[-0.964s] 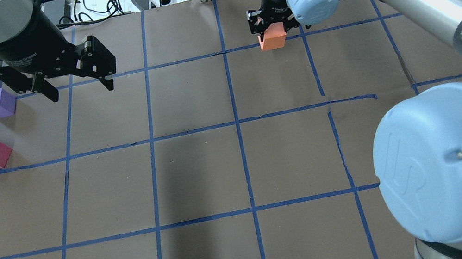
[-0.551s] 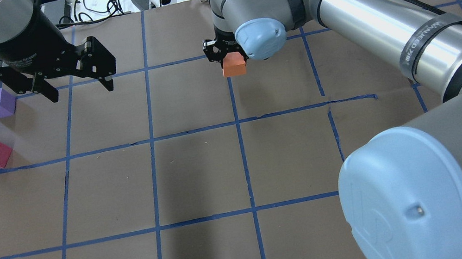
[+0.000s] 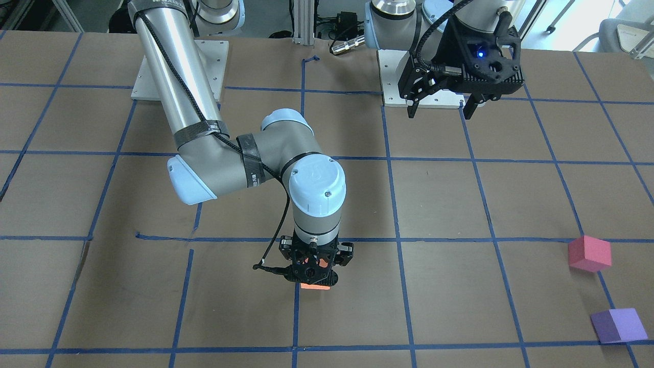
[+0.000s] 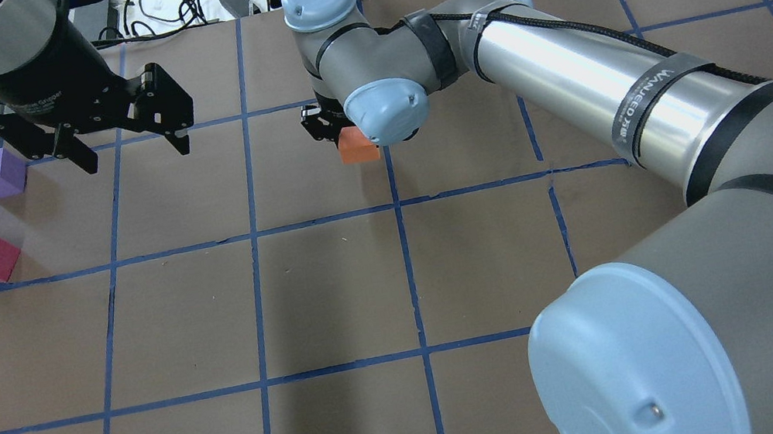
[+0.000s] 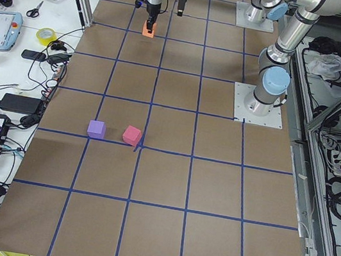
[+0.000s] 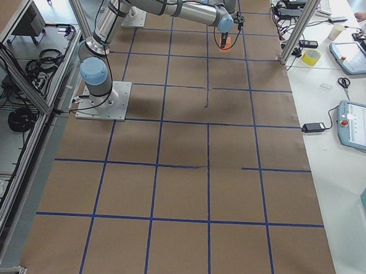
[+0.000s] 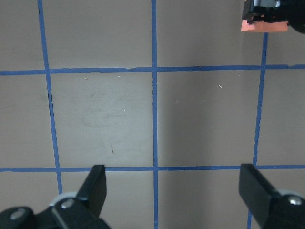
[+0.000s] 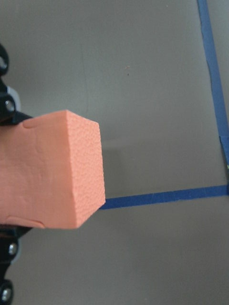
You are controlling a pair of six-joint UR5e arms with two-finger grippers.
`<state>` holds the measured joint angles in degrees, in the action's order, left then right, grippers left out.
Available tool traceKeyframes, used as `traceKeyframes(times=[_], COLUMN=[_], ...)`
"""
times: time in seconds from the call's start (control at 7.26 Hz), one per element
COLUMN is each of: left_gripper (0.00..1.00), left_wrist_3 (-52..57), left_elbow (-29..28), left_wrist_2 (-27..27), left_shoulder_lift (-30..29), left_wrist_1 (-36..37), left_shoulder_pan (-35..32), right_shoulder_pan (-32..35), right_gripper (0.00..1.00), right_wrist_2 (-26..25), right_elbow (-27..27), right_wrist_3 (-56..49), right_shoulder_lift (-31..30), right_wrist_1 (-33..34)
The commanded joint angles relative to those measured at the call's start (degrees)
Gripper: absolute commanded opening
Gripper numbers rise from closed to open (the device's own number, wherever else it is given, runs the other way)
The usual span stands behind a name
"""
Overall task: Arrange blocks in a line
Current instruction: 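Carry the orange cube with the right gripper toward the table center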
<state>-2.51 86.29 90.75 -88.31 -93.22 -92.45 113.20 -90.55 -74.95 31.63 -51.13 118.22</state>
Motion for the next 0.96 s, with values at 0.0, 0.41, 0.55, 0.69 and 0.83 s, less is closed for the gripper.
traceKeyframes(times=[0.0,0.41,0.55,0.69,0.83], left_gripper=[1.00,1.00,1.00,1.00,1.00], left_wrist_3=[0.0,0.0,0.1,0.0,0.0], left_elbow=[0.0,0.0,0.1,-0.1,-0.2], left_wrist_2=[0.0,-0.2,-0.3,0.0,0.0], left_shoulder_lift=[0.0,-0.1,0.0,0.0,0.3], left_wrist_1=[0.0,0.0,-0.1,-0.1,-1.2], left_shoulder_pan=[0.0,0.0,0.0,-0.3,-0.1], right_shoulder_pan=[1.1,1.2,1.2,1.1,-0.6], right_gripper=[0.22,0.49,0.99,1.00,1.00], right_wrist_2=[0.2,0.4,0.4,0.6,2.6], right_elbow=[0.1,0.1,0.1,0.4,1.4], right_wrist_3=[3.2,-3.8,-3.6,-3.9,-4.5], right_shoulder_lift=[1.0,3.2,3.1,2.2,-0.2], right_wrist_1=[0.4,3.4,3.4,3.2,0.7])
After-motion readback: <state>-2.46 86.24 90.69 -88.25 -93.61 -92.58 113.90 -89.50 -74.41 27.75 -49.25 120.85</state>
